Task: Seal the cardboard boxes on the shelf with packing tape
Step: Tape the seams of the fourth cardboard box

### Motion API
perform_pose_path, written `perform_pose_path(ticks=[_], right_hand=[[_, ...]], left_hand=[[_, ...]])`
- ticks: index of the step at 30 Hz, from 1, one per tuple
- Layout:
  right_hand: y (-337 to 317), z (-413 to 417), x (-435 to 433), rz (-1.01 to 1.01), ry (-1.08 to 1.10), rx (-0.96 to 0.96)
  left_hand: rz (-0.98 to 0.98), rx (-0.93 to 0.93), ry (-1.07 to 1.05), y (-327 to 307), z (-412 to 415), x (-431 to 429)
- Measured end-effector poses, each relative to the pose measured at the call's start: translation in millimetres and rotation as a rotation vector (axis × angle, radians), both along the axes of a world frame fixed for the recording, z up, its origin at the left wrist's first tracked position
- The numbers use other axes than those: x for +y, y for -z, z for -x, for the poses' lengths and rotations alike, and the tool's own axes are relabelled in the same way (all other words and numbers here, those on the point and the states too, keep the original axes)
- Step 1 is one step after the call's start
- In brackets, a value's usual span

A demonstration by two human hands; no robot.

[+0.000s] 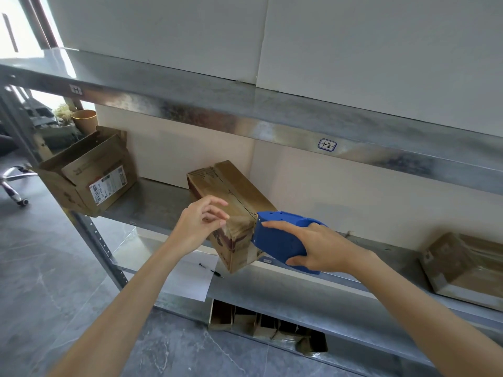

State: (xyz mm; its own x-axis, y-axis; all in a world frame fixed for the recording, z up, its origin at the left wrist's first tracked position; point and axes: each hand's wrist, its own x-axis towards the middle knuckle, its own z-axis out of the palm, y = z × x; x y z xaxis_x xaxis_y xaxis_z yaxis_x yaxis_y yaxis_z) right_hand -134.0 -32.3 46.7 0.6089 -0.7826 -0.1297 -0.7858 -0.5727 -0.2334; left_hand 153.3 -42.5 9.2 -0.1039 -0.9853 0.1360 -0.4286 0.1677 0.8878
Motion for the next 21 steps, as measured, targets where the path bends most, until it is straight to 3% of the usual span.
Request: perform_pose_path(ticks=[8,15,21], right_hand=[[-6.7,-5.3,7.5,0.169,-0.019,-0.033],[-24.5,17.3,13.4,0.164,-0.003,0.046],[-19.9,37.4,14.5,0.16,0.04,0.091]], left_hand=[[-0.019,-0.005,-0.065,5.5,4.8,3.7],[-0.081,0.02,-0.115,-2.3,-22.7,14.1],[-0.123,0.075,-0.007,9.4,-21.1,21.1]])
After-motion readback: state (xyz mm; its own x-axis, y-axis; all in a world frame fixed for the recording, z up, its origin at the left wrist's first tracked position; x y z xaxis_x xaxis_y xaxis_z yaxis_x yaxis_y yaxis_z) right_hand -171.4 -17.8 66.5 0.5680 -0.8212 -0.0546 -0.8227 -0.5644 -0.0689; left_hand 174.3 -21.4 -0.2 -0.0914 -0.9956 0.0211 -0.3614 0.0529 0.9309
